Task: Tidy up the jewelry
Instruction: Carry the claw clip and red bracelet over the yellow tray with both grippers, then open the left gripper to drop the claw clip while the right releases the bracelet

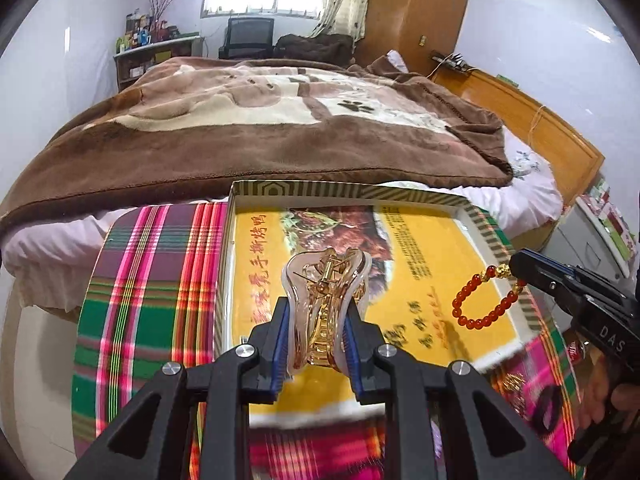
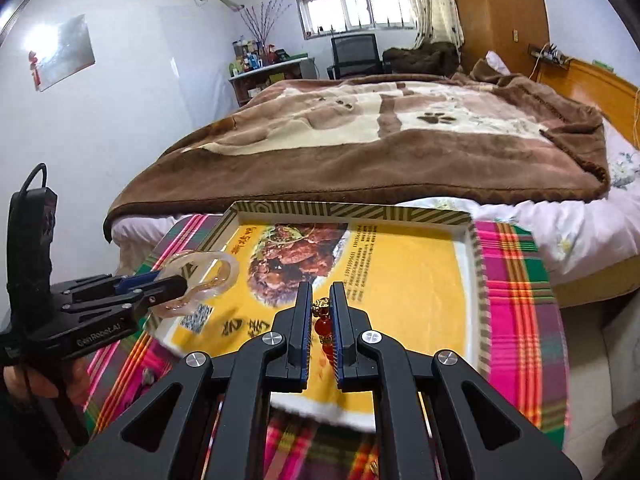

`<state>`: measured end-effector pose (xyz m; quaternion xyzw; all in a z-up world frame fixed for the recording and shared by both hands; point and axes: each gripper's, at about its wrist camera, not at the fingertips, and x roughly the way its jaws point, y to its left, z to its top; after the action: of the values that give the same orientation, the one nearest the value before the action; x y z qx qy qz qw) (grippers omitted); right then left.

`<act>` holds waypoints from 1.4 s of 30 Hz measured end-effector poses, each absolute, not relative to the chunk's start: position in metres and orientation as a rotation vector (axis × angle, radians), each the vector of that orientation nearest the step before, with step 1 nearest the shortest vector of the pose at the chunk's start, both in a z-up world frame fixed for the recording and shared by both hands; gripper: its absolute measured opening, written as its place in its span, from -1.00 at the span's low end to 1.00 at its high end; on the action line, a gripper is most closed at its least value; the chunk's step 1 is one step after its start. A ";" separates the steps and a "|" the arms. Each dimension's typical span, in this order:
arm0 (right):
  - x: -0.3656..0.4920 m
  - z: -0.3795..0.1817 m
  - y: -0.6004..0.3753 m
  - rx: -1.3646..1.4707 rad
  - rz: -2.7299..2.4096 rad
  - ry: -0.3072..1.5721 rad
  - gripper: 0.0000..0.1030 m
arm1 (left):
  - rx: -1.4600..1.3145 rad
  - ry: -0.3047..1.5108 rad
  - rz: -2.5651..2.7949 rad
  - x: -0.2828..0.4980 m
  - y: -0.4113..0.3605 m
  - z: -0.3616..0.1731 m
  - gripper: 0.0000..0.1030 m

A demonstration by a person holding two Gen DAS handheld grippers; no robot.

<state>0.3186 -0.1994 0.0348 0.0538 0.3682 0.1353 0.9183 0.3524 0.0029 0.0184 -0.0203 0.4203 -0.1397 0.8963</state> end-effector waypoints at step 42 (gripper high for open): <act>0.419 -0.031 -0.214 0.011 0.126 0.962 -0.44 | 0.020 0.954 -0.242 0.418 -0.014 -0.031 0.51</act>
<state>0.4188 -0.2143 -0.0310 0.0054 0.4622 0.0607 0.8847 0.4185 -0.0135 -0.0307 0.0096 0.4579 -0.1161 0.8813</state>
